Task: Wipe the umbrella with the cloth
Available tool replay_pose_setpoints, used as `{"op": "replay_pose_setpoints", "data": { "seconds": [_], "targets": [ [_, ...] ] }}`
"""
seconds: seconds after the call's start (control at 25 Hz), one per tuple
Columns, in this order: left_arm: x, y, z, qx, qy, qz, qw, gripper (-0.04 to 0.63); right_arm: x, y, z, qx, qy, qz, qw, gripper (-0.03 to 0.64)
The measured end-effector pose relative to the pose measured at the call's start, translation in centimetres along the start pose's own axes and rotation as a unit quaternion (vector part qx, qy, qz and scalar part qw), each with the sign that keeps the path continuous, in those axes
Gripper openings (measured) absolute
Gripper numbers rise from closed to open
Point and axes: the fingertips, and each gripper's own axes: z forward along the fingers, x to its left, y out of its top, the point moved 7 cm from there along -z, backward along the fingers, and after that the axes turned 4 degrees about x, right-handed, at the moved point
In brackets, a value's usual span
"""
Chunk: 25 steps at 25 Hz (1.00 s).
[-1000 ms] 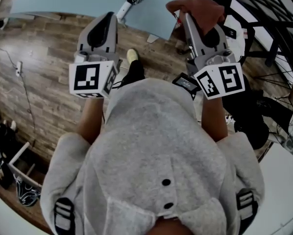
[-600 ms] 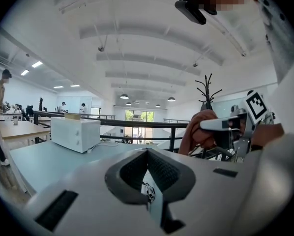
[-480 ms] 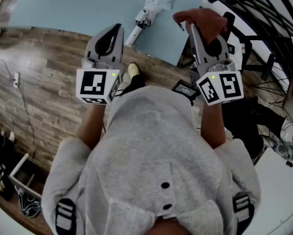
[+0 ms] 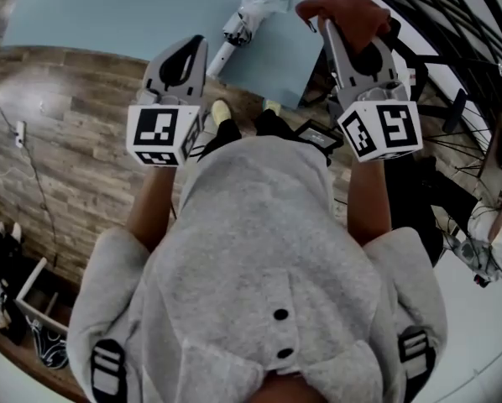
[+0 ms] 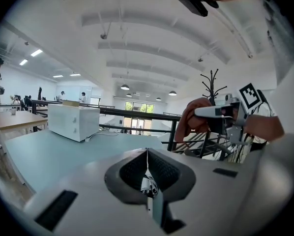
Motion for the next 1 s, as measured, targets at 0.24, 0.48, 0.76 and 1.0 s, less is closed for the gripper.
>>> {"op": "replay_pose_setpoints", "data": {
  "seconds": [0.24, 0.48, 0.76, 1.0],
  "targets": [
    [-1.6, -0.1, 1.9, 0.018, 0.034, -0.005, 0.9993, 0.017, -4.3, -0.2, 0.6, 0.002, 0.025, 0.008, 1.000, 0.077],
    [-1.3, -2.4, 5.1, 0.056, 0.031, -0.009, 0.9979, 0.021, -7.3, -1.2, 3.7, 0.022, 0.068, -0.008, 0.997, 0.077],
    [-1.0, -9.7, 9.0, 0.221, 0.009, -0.004, 0.9752, 0.192, -8.7, -2.5, 7.1, 0.047, 0.103, -0.029, 0.993, 0.077],
    [-1.1, -14.7, 11.1, 0.309, 0.002, 0.012, 0.9511, 0.225, -9.9, -4.2, 9.4, 0.074, 0.117, -0.060, 0.989, 0.077]
  ]
}}
